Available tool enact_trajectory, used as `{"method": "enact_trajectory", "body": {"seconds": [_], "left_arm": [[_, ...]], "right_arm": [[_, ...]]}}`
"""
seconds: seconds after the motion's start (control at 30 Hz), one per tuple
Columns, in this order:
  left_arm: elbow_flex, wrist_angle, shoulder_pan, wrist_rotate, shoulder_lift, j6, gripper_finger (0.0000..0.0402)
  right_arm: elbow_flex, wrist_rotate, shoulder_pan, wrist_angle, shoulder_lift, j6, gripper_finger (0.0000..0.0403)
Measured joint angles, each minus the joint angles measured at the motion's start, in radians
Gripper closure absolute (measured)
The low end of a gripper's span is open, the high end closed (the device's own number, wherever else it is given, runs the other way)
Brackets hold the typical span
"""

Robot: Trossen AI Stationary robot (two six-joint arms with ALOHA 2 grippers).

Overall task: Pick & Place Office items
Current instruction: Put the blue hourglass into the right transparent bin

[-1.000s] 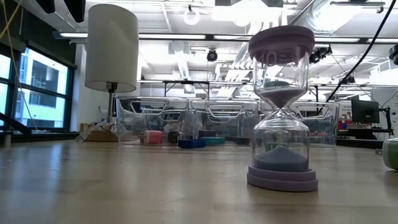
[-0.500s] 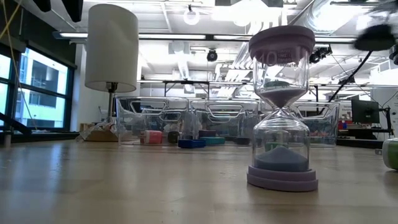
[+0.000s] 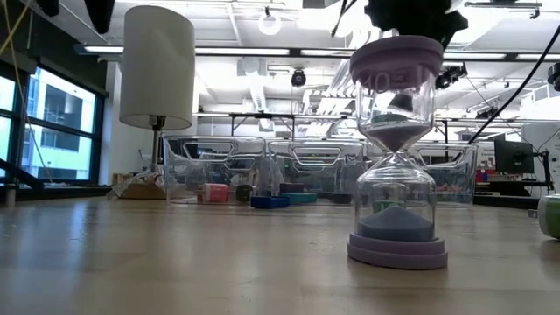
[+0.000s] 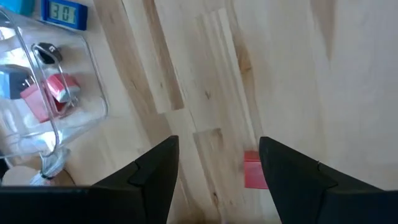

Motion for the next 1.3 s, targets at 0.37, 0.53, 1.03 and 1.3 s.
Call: {"method": "enact_trajectory", "body": {"seconds": [0.37, 0.53, 1.03, 1.3], "left_arm": [[0.0, 0.001, 0.174, 0.025, 0.0, 0.259, 0.0188], [0.0, 0.001, 0.329, 0.14, 0.0, 0.369, 0.0188], [0.0, 0.005, 0.914, 0.818, 0.0, 0.749, 0.0188], [-0.002, 0.044, 1.01, 0.74, 0.0, 0.628, 0.0188]], "right_arm": [[0.0, 0.057, -0.319, 0.0, -0.061, -0.201, 0.0218], [0.0, 0.076, -0.428, 0.0, -0.078, -0.251, 0.0218], [-0.155, 0.077, -0.611, 0.001, -0.097, -0.373, 0.0218], [-0.24, 0.069, -0.643, 0.128, -0.097, -0.447, 0.0218]]}}
